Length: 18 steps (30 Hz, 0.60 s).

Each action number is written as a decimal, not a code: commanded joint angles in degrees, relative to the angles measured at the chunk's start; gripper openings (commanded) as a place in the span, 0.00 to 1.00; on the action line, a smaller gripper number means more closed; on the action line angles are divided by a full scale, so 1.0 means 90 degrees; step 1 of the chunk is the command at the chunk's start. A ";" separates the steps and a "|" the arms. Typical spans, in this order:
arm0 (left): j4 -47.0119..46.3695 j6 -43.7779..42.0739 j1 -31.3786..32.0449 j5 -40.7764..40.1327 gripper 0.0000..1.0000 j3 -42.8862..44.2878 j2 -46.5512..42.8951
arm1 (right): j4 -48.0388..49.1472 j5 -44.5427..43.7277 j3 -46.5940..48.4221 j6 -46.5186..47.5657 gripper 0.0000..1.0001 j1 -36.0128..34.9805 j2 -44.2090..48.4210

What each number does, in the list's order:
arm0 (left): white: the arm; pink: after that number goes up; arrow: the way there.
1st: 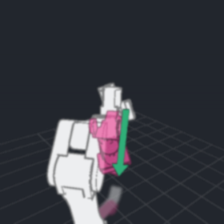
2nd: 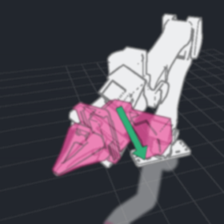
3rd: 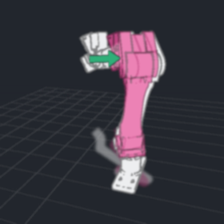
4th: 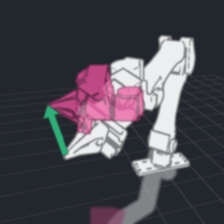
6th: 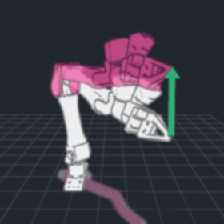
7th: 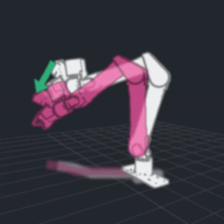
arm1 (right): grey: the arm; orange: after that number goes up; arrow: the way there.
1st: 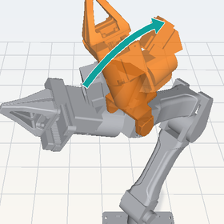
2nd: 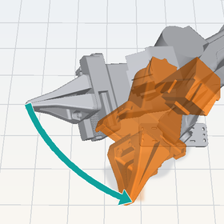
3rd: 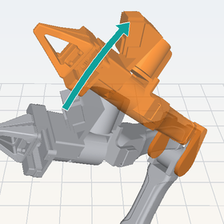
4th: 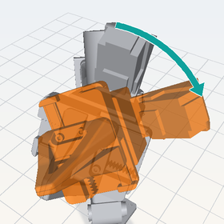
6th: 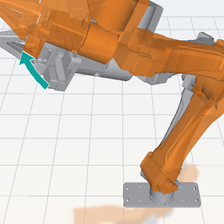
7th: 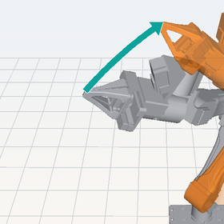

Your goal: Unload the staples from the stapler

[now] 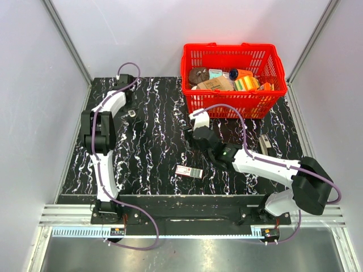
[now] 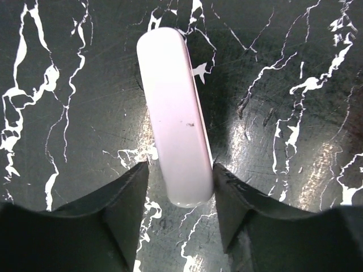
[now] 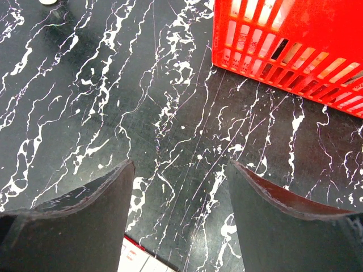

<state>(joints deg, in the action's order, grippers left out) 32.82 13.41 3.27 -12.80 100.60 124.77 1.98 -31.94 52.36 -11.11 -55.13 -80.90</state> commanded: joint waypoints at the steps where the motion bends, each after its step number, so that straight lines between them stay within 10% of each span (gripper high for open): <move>1: -0.0209 -0.0015 -0.0012 -0.0150 0.49 0.0257 0.0130 | 0.0347 -0.0015 -0.0046 0.0131 0.71 -0.0065 0.0190; 10: -0.0219 -0.0015 -0.0012 -0.0004 0.02 -0.0345 -0.0463 | 0.0347 0.0024 -0.0027 0.0170 0.71 -0.0065 0.0073; 18: -0.0161 -0.0200 0.0125 0.0708 0.00 -0.2786 -0.2757 | 0.0123 0.0161 -0.0007 -0.0015 0.70 -0.0065 0.0044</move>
<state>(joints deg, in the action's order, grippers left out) 30.94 13.10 3.46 -10.11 83.31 112.71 2.44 -31.73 51.70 -10.33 -55.13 -80.77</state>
